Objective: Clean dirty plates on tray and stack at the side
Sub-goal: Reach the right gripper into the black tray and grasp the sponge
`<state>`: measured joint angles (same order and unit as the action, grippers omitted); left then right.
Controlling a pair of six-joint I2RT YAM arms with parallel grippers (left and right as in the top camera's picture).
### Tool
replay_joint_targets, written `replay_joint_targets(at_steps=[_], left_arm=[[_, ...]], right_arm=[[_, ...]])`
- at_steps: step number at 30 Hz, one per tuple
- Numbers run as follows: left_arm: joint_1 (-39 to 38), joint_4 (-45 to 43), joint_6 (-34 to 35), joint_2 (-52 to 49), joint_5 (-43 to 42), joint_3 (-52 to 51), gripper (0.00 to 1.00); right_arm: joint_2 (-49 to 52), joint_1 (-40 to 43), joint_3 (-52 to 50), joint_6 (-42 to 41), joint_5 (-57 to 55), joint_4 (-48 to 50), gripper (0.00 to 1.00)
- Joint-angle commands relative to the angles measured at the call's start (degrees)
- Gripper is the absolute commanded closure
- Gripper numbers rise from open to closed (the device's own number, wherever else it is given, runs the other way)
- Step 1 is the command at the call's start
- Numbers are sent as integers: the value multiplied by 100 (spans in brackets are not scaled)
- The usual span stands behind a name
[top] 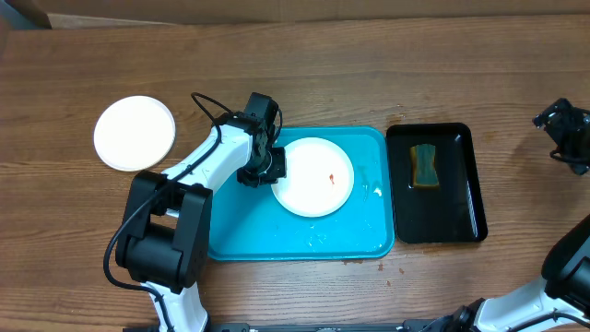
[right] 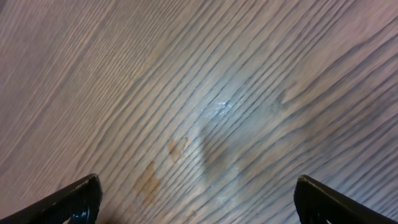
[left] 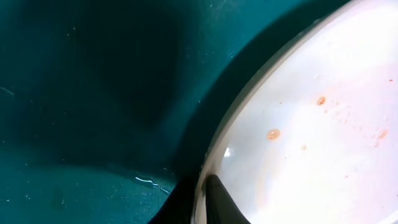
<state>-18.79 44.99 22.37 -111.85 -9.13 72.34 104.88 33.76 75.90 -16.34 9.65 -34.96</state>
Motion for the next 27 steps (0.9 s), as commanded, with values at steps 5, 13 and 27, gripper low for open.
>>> replay_joint_targets(at_steps=[5,13,27], left_arm=[[-33,-17,61,-33,203,-94,79],[-33,-59,59,-33,203,-94,75],[-44,-114,59,-33,203,-94,64]], right_arm=[[2,2,107,-129,1156,-1054,1],[-378,-317,525,437,1211,-1784,34],[-754,-2693,459,887,-833,-3088,35]])
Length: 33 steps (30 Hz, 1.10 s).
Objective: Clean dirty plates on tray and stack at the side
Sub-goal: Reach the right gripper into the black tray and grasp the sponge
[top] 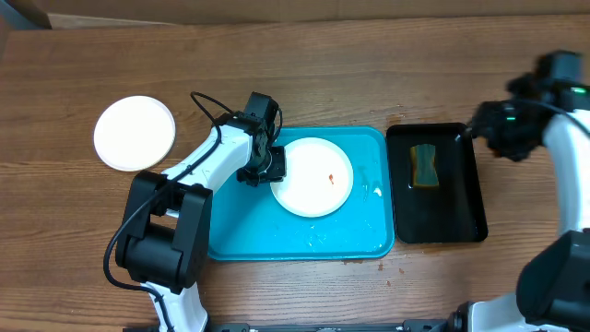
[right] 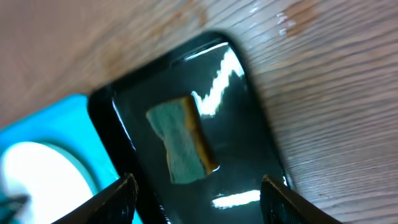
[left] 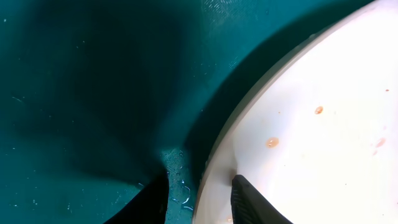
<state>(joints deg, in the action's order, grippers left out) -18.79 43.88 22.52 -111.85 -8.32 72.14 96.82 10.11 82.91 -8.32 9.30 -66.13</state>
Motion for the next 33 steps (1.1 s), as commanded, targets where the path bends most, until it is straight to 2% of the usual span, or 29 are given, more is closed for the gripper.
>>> replay_joint_targets(at_steps=[1,8,17,19,26,27,31,33], left_arm=[[-44,-2,44,-33,122,-74,64],[-44,0,44,-33,122,-74,63],[-44,0,44,-33,122,-74,61],[-44,0,44,-33,122,-74,60],[-44,2,42,-33,122,-74,60],[-44,2,42,-33,122,-74,60],[-44,4,44,-33,122,-74,59],[-44,7,42,-33,122,-74,59]], right_arm=[[87,-468,-348,87,-826,114,34],[142,-1021,-1335,92,-970,1180,34],[146,-1043,-2461,92,-828,2726,33],[149,-1043,-2691,120,-649,3067,30],[157,-1043,-3101,133,-586,3510,30],[157,-1043,-3136,133,-614,3536,30],[157,-1043,-3198,131,-667,3554,47],[157,-1043,-3198,131,-667,3543,48]])
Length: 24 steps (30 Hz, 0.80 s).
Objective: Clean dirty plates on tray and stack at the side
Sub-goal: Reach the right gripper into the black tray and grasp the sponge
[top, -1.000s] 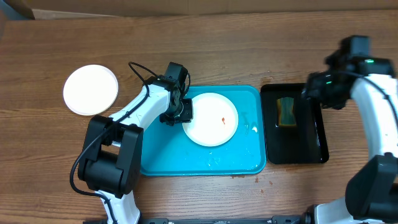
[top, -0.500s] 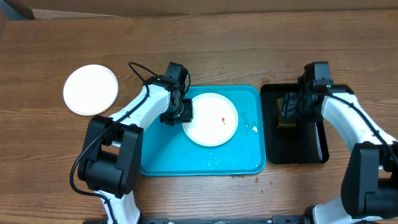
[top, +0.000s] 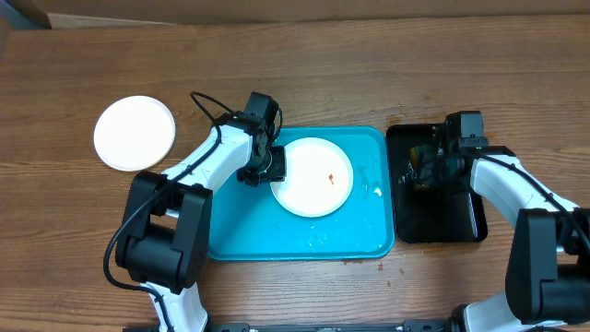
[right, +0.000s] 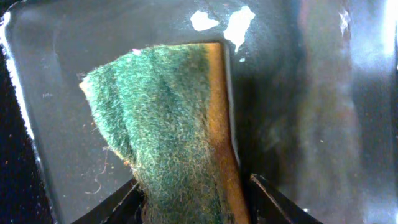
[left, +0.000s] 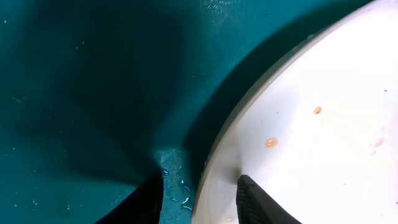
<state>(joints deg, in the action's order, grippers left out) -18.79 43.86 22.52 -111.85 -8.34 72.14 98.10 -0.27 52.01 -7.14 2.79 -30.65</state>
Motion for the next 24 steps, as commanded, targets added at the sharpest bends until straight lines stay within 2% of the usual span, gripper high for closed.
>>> replay_joint_targets(at_steps=[1,2,3,6,12,14,15,16,17,18,19,20,24], left_arm=[[-44,17,42,-33,125,-74,59],[-44,26,42,-33,125,-74,59],[-44,28,42,-33,125,-74,59],[-44,26,42,-33,125,-74,58],[-44,26,42,-33,125,-74,56],[-44,26,42,-33,125,-74,56],[-44,26,42,-33,125,-74,55],[-44,24,42,-33,125,-74,55],[-44,24,42,-33,125,-74,55],[-42,26,42,-33,125,-74,55],[-44,26,42,-33,125,-74,55],[-44,26,42,-33,125,-74,55],[-44,26,42,-33,125,-74,55]], right_arm=[[28,-4,-107,11,-13,-2,38],[28,-4,-107,11,-13,-2,29],[28,-4,-107,13,-13,-4,27],[28,-4,-107,13,-13,-72,30],[28,-4,-107,-11,-13,-531,48],[28,-4,-107,-9,-13,-634,72],[28,-4,-107,-9,-13,-654,74],[28,-4,-107,-9,-13,-654,63],[28,-4,-107,-11,-11,-651,42],[28,-4,-107,-11,-11,-651,36],[28,-4,-107,-11,-11,-654,36],[28,-4,-107,-11,-7,-662,39],[28,-4,-107,-9,35,-769,77]])
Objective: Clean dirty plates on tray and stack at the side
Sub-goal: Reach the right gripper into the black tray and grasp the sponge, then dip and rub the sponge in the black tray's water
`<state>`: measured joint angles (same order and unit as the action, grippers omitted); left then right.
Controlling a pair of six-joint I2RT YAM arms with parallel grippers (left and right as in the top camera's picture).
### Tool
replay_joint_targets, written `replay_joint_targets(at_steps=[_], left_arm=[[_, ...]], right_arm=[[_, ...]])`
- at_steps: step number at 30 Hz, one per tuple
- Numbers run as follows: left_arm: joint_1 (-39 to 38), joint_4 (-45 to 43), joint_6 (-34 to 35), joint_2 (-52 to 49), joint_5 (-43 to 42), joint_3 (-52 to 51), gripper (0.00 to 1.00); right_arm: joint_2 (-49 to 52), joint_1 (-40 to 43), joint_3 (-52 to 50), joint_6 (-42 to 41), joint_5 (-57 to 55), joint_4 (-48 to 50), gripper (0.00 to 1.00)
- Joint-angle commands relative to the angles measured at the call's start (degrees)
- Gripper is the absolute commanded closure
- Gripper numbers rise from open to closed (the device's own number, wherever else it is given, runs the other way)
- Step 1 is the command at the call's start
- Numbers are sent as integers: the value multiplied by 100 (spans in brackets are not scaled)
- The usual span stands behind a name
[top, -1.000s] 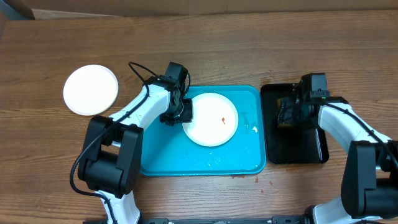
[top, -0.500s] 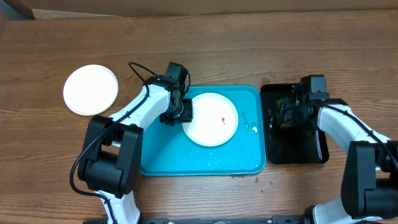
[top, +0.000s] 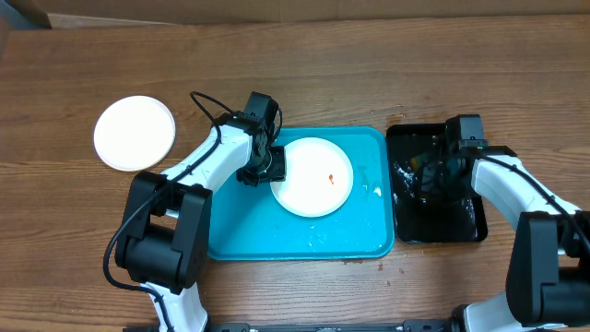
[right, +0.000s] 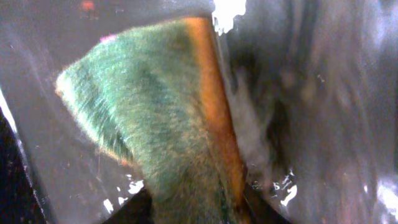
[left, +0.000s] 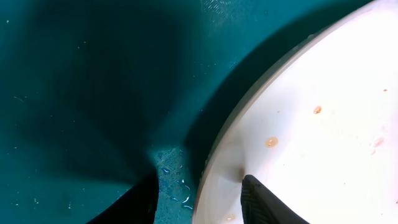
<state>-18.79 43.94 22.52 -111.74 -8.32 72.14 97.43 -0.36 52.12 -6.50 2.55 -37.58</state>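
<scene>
A white plate [top: 318,180] with a small red stain lies on the blue tray [top: 359,242]; orange specks dot the plate [left: 311,112] up close. My left gripper [top: 269,168] is at its left rim, open [left: 199,182], one finger on the wet tray and the other over the plate. A green and orange sponge [right: 161,124] lies in the black tray [top: 461,226] of water. My right gripper [top: 433,175] is down on it and hides it from above; its fingers press the sponge's two sides [right: 196,202].
A clean white plate [top: 135,133] sits on the wooden table at the far left. Water drops lie on the blue tray near its right wall and front. The black tray stands right against the blue tray's right side.
My right gripper's fingers have drawn in against the sponge, which now fills more of the view, and the water around it is stirred. My left gripper has barely moved.
First my left gripper was shut on the dirty plate's rim and my right arm was over bare table at the far right. Then the left gripper was open astride the rim and the right was above the black tray. Later it straddled the sponge, and now grips it.
</scene>
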Motion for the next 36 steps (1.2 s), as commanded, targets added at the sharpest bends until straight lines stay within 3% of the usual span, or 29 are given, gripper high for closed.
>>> replay_joint_targets(at_steps=[1,3,4,5,7,8,15,19,23,25,27,28,29,30,33,36], left_arm=[[-42,17,42,-44,125,-74,55],[-44,15,42,-44,122,-74,55],[-44,15,42,-44,122,-74,55],[-44,15,42,-44,122,-74,55],[-44,15,42,-44,125,-74,55],[-44,15,42,-44,125,-74,55],[-42,11,42,-44,125,-74,54],[-42,13,39,-44,127,-74,53],[-42,13,42,-44,127,-74,54],[-42,13,42,-44,127,-74,53],[-42,13,42,-44,125,-74,53],[-44,13,42,-44,125,-74,54],[-44,13,42,-44,125,-74,53],[-42,13,42,-44,125,-74,53],[-42,13,42,-44,125,-74,53],[-44,13,42,-44,125,-74,53]], right_arm=[[96,4,-118,-72,59,-98,82],[98,4,-116,-72,57,-133,83],[96,4,-118,-72,57,-149,79],[96,4,-118,-74,57,-155,61],[96,4,-116,-70,52,-142,11],[96,4,-116,-70,52,-90,6],[96,4,-105,-70,52,739,6],[96,4,-105,-70,52,907,18],[96,4,-107,-66,52,901,57],[96,4,-107,-66,52,903,67],[96,4,-107,-66,50,918,67],[96,4,-107,-66,52,951,60],[96,4,-107,-68,52,992,36],[96,4,-107,-68,52,1021,25],[96,4,-107,-68,52,1145,26],[96,4,-107,-66,52,1239,63]])
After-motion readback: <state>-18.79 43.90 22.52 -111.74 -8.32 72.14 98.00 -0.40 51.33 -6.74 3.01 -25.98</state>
